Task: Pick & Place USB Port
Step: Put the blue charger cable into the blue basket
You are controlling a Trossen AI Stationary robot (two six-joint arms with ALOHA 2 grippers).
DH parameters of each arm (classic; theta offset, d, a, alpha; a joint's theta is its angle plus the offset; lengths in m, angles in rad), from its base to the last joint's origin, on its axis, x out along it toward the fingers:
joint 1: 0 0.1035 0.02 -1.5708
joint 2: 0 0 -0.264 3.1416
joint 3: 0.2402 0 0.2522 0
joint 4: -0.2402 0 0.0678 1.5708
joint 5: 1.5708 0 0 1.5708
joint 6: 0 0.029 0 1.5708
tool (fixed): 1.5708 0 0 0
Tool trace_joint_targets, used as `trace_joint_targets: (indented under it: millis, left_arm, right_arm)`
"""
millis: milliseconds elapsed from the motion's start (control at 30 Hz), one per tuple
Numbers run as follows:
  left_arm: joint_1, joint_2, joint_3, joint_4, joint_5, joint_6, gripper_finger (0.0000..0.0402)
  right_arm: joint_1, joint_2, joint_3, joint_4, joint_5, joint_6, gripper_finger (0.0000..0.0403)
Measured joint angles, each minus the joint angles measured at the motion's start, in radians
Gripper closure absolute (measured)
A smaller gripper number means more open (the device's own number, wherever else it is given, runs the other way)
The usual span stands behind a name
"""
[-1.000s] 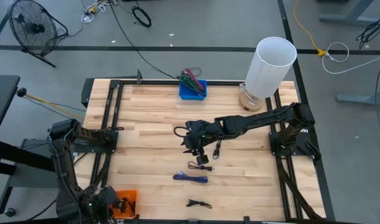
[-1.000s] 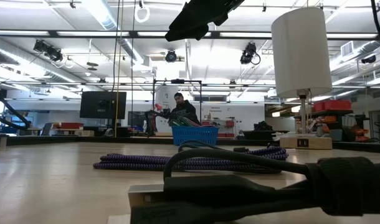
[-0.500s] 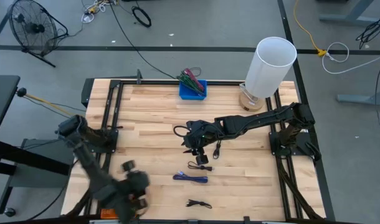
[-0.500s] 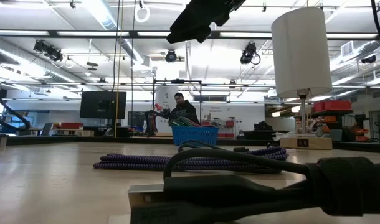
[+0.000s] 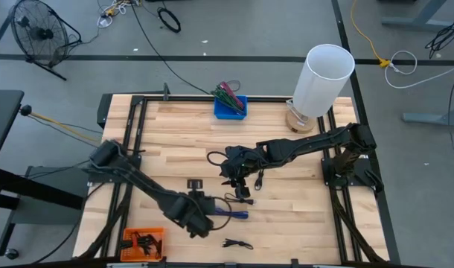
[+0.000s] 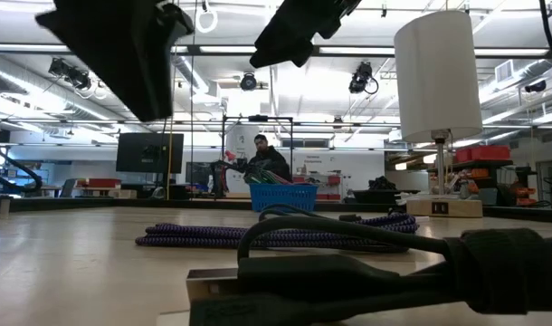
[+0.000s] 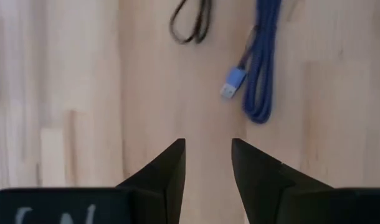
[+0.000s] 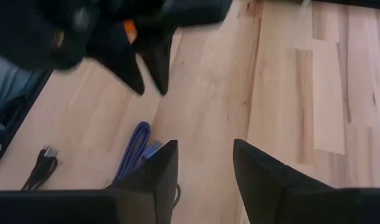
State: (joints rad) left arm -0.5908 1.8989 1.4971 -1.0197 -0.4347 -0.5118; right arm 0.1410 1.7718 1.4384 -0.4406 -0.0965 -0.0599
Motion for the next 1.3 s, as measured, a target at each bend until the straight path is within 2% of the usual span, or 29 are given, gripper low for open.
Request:
trace_joint_targets:
  millis: [200,500,700,933,1033,1133,1167,1300]
  left_arm:
    - [-0.001,0.084,0.0,0.143,0.014,0.126,0.0268]
    - [0.049,0.141,-0.001,0.211,0.048,0.139,0.0268]
    - [0.106,0.193,0.0,0.32,0.253,0.176,0.0268]
    - [0.143,0.221,0.002,0.303,0.21,0.186,0.0271]
    - [0.152,0.224,0.003,0.303,0.239,0.185,0.0299]
    - [0.146,0.224,0.003,0.299,0.242,0.187,0.037]
    - [0.141,0.217,0.003,0.294,0.239,0.185,0.0381]
    - [0.115,0.2,0.0,0.234,0.232,0.183,0.039]
  right_arm:
    - [0.0,-0.001,0.0,-0.003,0.002,0.026,0.0249]
    - [0.0,-0.002,0.0,-0.003,0.001,0.026,0.0249]
    - [0.0,-0.003,0.0,-0.003,0.002,0.022,0.0249]
    - [0.0,-0.003,0.0,-0.003,0.002,0.022,0.0249]
    - [0.0,-0.003,0.0,-0.005,0.002,0.022,0.0249]
    - [0.0,-0.003,0.0,-0.01,0.002,0.022,0.0249]
    - [0.0,-0.003,0.0,-0.011,0.002,0.022,0.0249]
    - [0.0,-0.003,0.0,-0.011,0.002,0.022,0.0249]
